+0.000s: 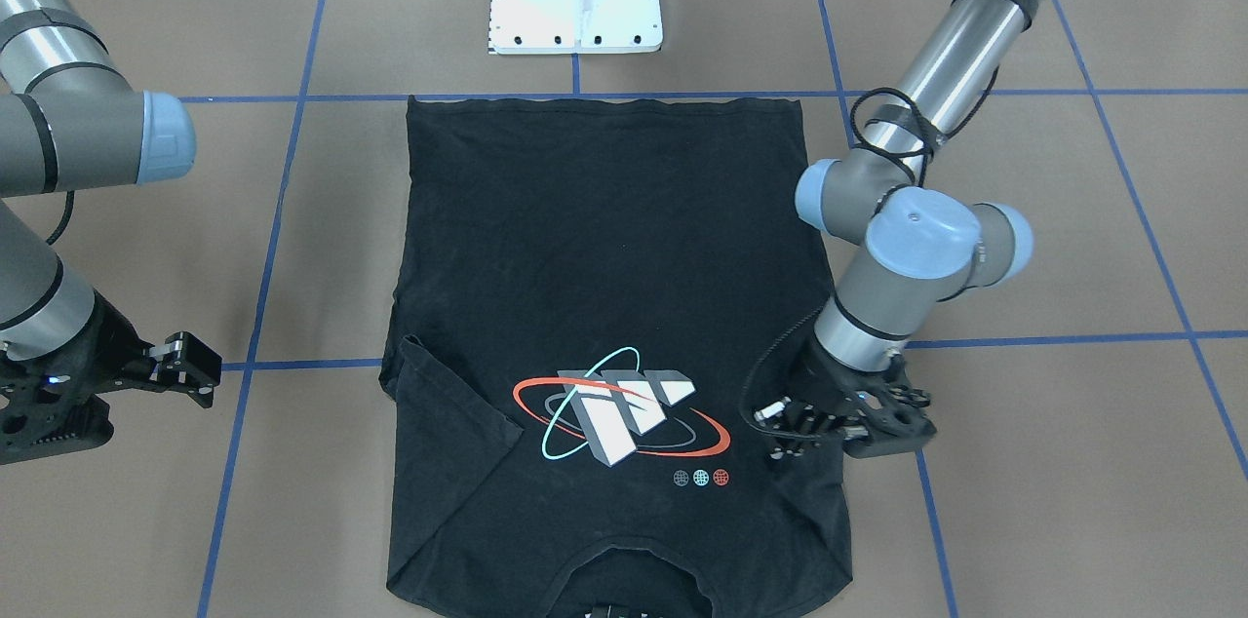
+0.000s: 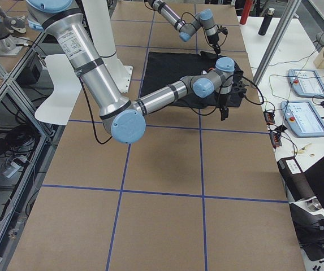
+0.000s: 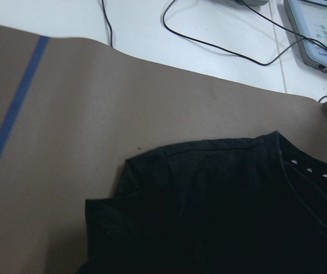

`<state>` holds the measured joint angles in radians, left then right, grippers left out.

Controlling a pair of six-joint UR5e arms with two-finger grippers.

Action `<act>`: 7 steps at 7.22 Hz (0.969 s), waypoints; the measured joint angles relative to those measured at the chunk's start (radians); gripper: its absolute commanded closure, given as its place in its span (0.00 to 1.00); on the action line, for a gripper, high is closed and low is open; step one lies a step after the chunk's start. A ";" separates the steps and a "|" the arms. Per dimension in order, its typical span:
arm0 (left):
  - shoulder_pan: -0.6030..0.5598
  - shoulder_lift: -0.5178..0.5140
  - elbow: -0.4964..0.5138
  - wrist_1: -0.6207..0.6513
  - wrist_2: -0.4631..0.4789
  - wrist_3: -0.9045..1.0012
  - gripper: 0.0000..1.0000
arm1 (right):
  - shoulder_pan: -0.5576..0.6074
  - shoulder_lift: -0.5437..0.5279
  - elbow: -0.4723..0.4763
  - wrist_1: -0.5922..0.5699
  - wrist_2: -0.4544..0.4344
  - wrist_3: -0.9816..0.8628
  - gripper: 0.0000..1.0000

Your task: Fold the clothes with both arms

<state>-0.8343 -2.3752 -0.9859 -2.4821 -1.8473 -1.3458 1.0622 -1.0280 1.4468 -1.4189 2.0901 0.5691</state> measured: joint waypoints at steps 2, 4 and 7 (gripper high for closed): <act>0.029 -0.024 0.014 0.001 0.011 -0.066 1.00 | 0.000 -0.001 -0.001 0.000 0.000 0.000 0.00; 0.043 -0.052 0.044 0.001 0.056 -0.103 0.28 | -0.002 -0.001 -0.003 0.000 -0.001 0.000 0.00; 0.042 -0.059 0.044 -0.001 0.069 -0.074 0.00 | -0.005 -0.001 -0.006 0.000 -0.001 0.002 0.00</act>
<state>-0.7924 -2.4341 -0.9419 -2.4826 -1.7786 -1.4193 1.0576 -1.0293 1.4408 -1.4189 2.0896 0.5715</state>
